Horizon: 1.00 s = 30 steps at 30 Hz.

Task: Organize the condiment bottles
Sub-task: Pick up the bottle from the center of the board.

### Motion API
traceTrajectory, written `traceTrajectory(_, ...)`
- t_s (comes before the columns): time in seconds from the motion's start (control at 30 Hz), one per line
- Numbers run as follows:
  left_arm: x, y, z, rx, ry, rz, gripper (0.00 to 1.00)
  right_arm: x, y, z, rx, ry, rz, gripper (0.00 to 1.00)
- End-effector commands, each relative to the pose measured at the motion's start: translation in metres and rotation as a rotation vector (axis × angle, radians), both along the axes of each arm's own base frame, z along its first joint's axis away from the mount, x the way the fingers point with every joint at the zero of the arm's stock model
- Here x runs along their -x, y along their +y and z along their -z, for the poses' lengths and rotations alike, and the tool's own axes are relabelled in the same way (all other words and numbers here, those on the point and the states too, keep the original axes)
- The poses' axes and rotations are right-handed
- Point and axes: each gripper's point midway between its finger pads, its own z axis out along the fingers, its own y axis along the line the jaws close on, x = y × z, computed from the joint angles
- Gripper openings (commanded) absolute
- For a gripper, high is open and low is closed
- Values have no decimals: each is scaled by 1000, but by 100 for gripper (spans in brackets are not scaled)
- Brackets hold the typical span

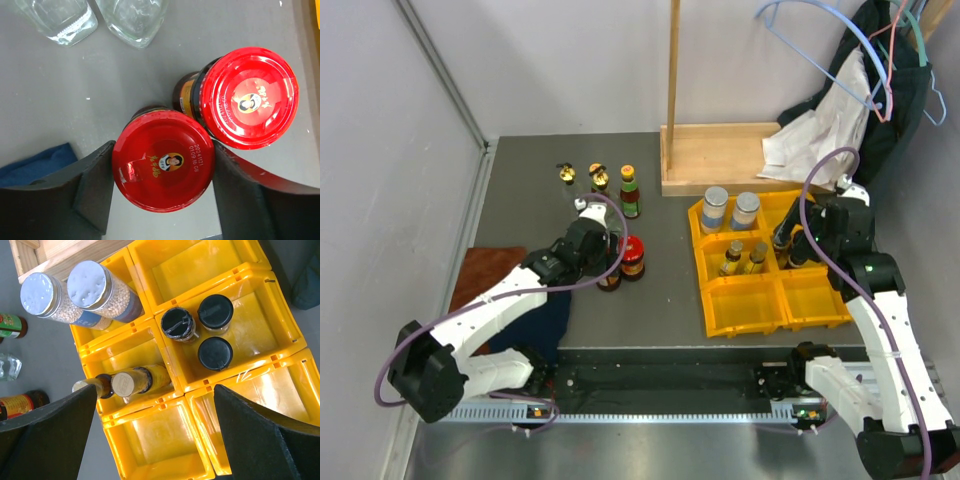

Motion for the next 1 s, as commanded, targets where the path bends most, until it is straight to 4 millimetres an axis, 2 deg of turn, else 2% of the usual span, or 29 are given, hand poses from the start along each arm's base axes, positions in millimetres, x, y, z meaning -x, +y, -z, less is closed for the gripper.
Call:
traceTrajectory(0.0, -7, -1, -5, 7, -36, -18, 58, -2, -3, -24, 3, -68, 4, 99)
traceTrajectory(0.03, -7, 0, -6, 8, -38, -21, 22, -2, -3, -24, 5, -70, 4, 99)
traceTrajectory(0.07, -6, 1, -8, 3, -39, -23, 2, -2, -3, -25, 3, -73, 0, 99)
traceTrajectory(0.1, -5, 3, -10, -2, -43, -28, 0, -2, -3, -25, 4, -73, 1, 99)
traceTrajectory(0.27, 4, 9, -30, -28, -40, 12, 0, -3, -3, -28, -1, -82, 4, 99)
traceTrajectory(0.37, 11, 9, -50, -17, -68, 59, 0, -4, -1, -30, -7, -86, 1, 99)
traceTrajectory(0.53, 23, -2, -81, 54, -109, 165, 0, -5, 1, -34, -23, -100, -4, 99)
traceTrajectory(0.63, 36, -18, -99, 125, -120, 283, 0, -4, 1, -34, -25, -95, -5, 99)
traceTrajectory(0.67, 45, -30, -108, 173, -117, 362, 0, -4, 2, -35, -25, -98, -7, 99)
traceTrajectory(0.83, 60, -61, -134, 272, -150, 498, 0, -2, 1, -35, -23, -98, -4, 99)
traceTrajectory(0.93, 68, -85, -149, 292, -184, 555, 0, 0, 0, -36, -24, -102, 2, 99)
traceTrajectory(0.97, 76, -100, -151, 292, -182, 599, 0, 1, 0, -37, -27, -104, 7, 99)
